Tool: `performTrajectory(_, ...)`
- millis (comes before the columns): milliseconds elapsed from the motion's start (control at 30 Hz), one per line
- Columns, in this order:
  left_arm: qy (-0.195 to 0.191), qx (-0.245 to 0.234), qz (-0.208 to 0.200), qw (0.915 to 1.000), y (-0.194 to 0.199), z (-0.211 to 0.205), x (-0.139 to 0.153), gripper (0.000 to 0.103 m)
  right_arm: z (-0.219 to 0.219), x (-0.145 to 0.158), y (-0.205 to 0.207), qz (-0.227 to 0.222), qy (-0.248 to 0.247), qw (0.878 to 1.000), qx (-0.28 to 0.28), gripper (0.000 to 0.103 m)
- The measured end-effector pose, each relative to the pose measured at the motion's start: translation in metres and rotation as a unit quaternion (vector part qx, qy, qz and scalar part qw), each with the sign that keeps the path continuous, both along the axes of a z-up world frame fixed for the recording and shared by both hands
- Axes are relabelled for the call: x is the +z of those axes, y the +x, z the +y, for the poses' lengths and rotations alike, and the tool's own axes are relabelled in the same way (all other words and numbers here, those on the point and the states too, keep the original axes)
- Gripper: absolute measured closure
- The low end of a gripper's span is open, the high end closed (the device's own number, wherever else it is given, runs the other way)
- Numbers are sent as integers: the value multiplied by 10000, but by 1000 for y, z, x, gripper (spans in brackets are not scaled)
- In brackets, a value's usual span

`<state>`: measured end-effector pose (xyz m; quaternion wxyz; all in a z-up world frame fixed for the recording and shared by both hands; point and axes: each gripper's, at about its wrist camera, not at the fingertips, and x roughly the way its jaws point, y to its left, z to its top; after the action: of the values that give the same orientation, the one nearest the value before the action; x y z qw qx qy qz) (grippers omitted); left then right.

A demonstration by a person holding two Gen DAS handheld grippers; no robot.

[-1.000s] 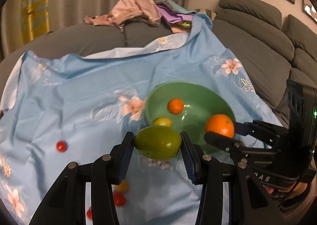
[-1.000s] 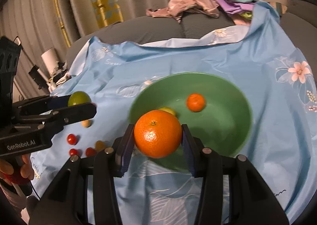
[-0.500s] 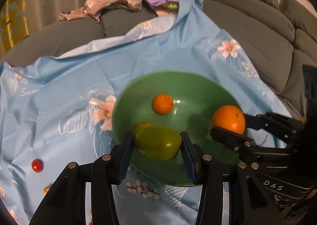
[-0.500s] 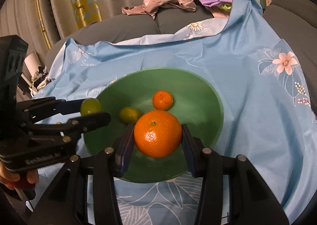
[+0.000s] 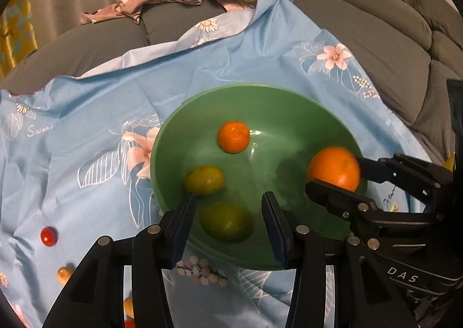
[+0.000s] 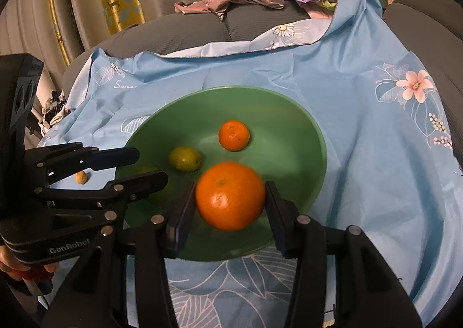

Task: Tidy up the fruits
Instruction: 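Withdraw both open tools from the green bowl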

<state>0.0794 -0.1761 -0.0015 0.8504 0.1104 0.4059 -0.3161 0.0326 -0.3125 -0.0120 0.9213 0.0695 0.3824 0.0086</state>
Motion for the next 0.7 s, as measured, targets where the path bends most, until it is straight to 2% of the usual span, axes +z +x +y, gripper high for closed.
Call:
performTrajectory(133,-128,135,12,9998,-3,7,6,45,0,7,-7,-95,-2,10000,-9,46)
performTrajectory(200,-189,241,-5,9995,-6,13,9,37,1,10,-11,-141,6,9999,-35,43)
performTrajectory(400,-491,498,109,9975,-29,48,17,36,7,20,-29,-369,356,9986,161,41)
performTrajectory(433,-520,553,149,9970,-31,55,17,34,10,21,-31,-383,385,9983,221,40)
performTrajectory(467,-549,636,200,9963,-36,65,16,28,16,21,-34,-390,405,9978,342,40)
performTrajectory(600,-540,974,284,9934,-57,104,9,26,38,22,-42,-324,376,9965,677,40)
performTrajectory(700,-377,1224,395,9910,-74,129,0,26,55,20,-48,-212,387,9946,934,39)
